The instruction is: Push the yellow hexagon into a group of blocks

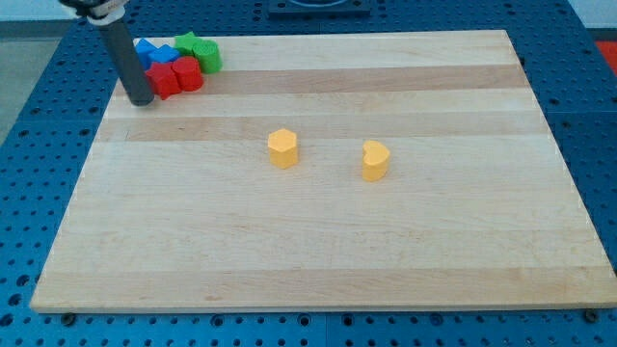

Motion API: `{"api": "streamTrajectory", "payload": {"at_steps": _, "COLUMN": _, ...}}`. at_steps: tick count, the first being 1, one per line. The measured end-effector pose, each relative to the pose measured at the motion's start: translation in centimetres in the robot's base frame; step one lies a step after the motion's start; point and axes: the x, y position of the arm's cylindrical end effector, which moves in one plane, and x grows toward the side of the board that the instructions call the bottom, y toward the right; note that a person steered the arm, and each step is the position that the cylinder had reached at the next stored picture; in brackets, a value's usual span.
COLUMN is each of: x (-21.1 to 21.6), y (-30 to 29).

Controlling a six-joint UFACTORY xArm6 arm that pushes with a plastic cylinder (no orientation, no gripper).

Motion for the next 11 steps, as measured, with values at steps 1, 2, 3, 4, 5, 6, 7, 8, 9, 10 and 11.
{"api": "streamTrajectory", "payload": {"at_steps": 1, "x": 6.6, "y": 7.0}}
{"api": "streamTrajectory", "payload": {"at_steps": 2, "x": 13.1, "y": 15.2}}
{"api": "streamTrajectory", "payload": {"at_steps": 3, "x": 17.9, "y": 20.5}}
{"api": "streamTrajectory", "payload": {"at_steps": 4, "x": 14.1, "y": 22.6}}
{"api": "streamTrajectory", "payload": {"at_steps": 5, "x": 10.7, "y": 22.0}}
{"api": "streamTrajectory", "payload": {"at_steps": 6, "x": 8.1, "y": 20.1}}
{"api": "streamTrajectory", "payload": {"at_steps": 7, "x": 6.4, "y": 16.6}}
{"api": "streamTrajectory", "payload": {"at_steps": 8, "x": 3.4, "y": 13.1}}
{"api": "streamTrajectory", "payload": {"at_steps": 9, "x": 0.2, "y": 9.5}}
{"api": "streamTrajectory", "payload": {"at_steps": 10, "x": -2.5, "y": 6.5}}
{"api": "streamTrajectory", "payload": {"at_steps": 11, "x": -4.5, "y": 4.9}}
